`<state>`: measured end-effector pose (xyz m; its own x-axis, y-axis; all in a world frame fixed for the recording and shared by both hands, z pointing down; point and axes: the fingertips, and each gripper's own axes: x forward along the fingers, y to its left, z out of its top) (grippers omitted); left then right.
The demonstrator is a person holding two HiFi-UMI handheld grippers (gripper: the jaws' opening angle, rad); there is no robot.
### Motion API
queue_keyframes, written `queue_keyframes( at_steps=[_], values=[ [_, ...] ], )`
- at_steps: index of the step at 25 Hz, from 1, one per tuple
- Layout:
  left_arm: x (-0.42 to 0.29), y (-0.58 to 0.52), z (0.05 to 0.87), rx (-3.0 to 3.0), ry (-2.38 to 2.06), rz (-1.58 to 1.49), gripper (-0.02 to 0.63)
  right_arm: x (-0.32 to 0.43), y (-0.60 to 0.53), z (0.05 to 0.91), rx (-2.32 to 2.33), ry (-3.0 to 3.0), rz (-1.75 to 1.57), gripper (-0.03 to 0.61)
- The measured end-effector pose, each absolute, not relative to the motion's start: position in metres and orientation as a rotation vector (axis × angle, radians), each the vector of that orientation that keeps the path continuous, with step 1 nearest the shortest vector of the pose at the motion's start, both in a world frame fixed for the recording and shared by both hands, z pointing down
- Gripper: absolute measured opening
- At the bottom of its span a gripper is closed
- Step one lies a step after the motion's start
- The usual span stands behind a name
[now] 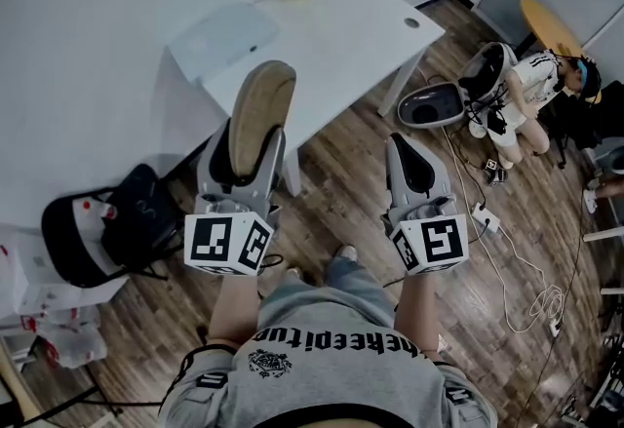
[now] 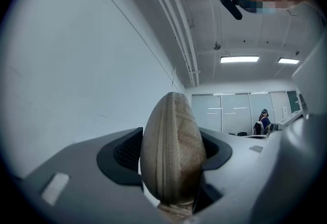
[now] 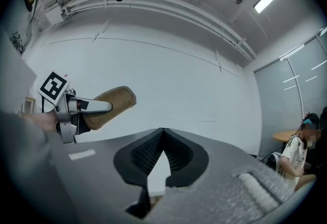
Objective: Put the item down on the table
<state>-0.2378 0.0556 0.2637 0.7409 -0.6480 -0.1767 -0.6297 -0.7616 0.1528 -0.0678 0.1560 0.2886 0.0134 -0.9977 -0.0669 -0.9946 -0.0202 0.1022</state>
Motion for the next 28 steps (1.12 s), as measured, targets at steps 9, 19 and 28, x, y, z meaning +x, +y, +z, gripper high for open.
queue_keyframes(
  at_steps=[9,19,28],
  values=[
    [-0.203,0.05,0.265,2.836,-1.121,-0.314,0.299,-0.031,0.137,0.289,2.152,-2.266,-0.191,0.0],
    [-0.154,0.055,0.261,2.823,-1.195,-0.328,0.298,0.019,0.131,0.286,2.083,-2.337,-0.211,0.0],
    [-0.128,0.063,0.265,2.809,-1.221,-0.318,0.298,0.046,0.133,0.292,2.071,-2.382,-0.187,0.0]
  ],
)
